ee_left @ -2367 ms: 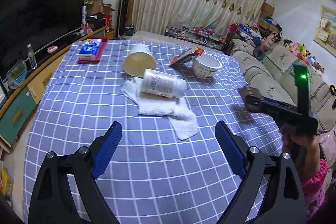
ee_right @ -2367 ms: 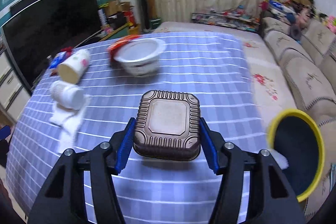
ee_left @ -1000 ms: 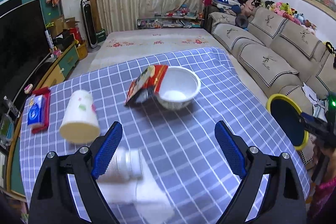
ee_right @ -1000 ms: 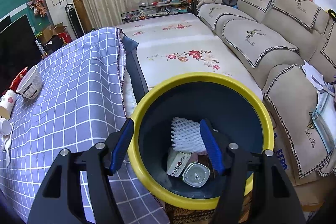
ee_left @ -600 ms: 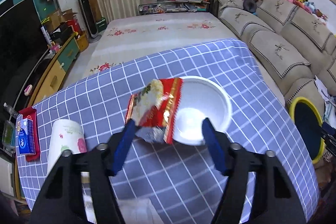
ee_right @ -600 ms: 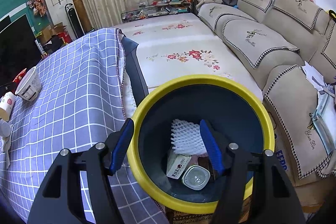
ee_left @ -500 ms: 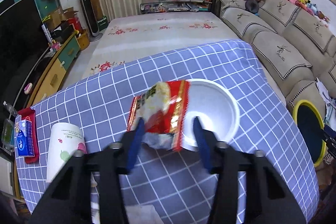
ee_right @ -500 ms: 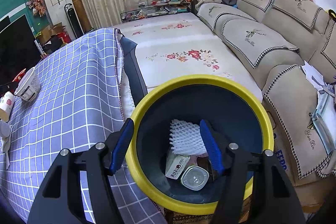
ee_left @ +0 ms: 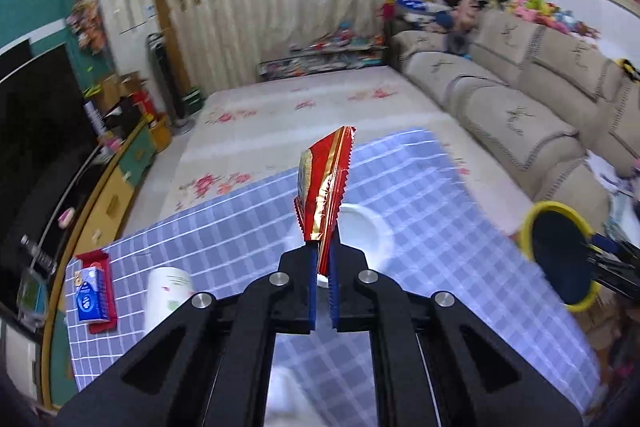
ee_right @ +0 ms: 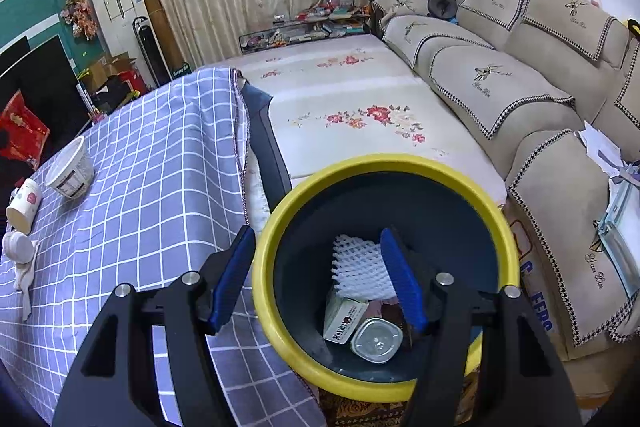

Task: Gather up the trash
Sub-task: 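Carry the snack bag with the left gripper over the bin and release, then reach the right gripper to the white plastic bowl and grasp its rim, then carry the white bowl with the right gripper over the bin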

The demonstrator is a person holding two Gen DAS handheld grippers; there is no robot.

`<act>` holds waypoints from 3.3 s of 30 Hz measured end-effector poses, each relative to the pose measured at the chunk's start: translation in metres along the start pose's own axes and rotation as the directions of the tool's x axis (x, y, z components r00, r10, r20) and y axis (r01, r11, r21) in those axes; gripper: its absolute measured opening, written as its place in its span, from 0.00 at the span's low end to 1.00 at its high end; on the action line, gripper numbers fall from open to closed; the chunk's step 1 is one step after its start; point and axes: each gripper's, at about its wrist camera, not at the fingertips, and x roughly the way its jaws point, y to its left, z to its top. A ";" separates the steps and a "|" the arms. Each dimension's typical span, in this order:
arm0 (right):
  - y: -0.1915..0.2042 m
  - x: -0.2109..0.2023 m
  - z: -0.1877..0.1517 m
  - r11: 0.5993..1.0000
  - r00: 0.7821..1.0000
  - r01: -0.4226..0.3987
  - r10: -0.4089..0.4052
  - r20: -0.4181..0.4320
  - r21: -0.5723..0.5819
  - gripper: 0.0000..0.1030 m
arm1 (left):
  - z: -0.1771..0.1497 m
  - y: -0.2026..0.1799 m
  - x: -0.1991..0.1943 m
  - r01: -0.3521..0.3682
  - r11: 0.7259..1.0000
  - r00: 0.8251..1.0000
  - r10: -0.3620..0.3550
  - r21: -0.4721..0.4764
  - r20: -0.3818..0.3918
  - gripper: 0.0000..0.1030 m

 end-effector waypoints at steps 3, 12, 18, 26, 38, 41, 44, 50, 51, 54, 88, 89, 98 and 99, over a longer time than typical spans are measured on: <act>-0.011 -0.015 0.000 1.000 0.999 0.022 -0.022 0.028 0.001 0.60 | 0.000 -0.043 -0.024 0.088 0.995 0.996 -0.089 0.056 0.020 0.05; -0.070 -0.067 -0.010 0.991 0.986 0.129 -0.132 0.096 0.043 0.61 | -0.002 -0.195 -0.011 0.383 0.906 0.924 -0.376 0.178 -0.074 0.05; -0.108 -0.088 -0.023 0.980 0.978 0.173 -0.183 0.104 0.098 0.61 | -0.009 -0.291 0.034 0.487 0.850 0.871 -0.454 0.201 -0.189 0.06; -0.137 -0.092 -0.036 0.971 0.975 0.191 -0.205 0.086 0.145 0.63 | -0.019 -0.348 0.094 0.474 0.861 0.867 -0.421 0.183 -0.265 0.47; -0.093 -0.074 -0.025 0.993 0.991 0.095 -0.101 0.083 0.071 0.63 | -0.038 -0.218 0.001 0.331 0.941 0.943 -0.327 0.068 -0.062 0.66; -0.064 -0.067 -0.016 0.999 0.996 0.041 -0.043 0.083 0.024 0.64 | -0.057 -0.172 -0.028 0.244 0.970 0.970 -0.243 0.020 -0.019 0.76; -0.024 -0.058 -0.004 0.998 0.996 -0.046 0.050 0.074 -0.046 0.65 | -0.080 -0.121 -0.056 0.143 0.988 0.990 -0.142 -0.060 0.014 0.83; 0.081 -0.038 0.019 0.959 0.985 -0.159 0.171 0.035 -0.236 0.65 | -0.131 -0.025 -0.104 -0.029 0.970 0.998 0.041 -0.242 0.043 0.88; 0.103 -0.034 0.024 0.945 0.980 -0.187 0.200 0.022 -0.267 0.65 | -0.137 -0.013 -0.108 -0.044 0.966 0.998 0.056 -0.257 0.042 0.88; 0.148 -0.027 0.036 0.921 0.968 -0.233 0.250 0.013 -0.313 0.65 | -0.159 0.017 -0.121 -0.107 0.948 0.992 0.122 -0.300 0.033 0.89; 0.276 0.093 0.074 0.934 0.945 -0.299 0.261 -0.195 -0.198 0.07 | -0.222 0.067 -0.118 -0.089 0.897 0.996 0.087 -0.433 -0.025 0.89; 0.268 0.083 0.073 0.934 0.947 -0.300 0.267 -0.179 -0.196 0.07 | -0.222 0.065 -0.118 -0.085 0.897 0.996 0.082 -0.434 -0.026 0.89; 0.160 0.017 0.057 0.963 0.970 -0.239 0.232 -0.069 -0.124 0.07 | -0.216 0.036 -0.113 -0.039 0.920 0.999 0.036 -0.389 -0.015 0.89; 0.148 0.013 0.054 0.968 0.973 -0.226 0.220 -0.064 -0.111 0.07 | -0.214 0.031 -0.112 -0.034 0.924 0.999 0.031 -0.381 -0.014 0.89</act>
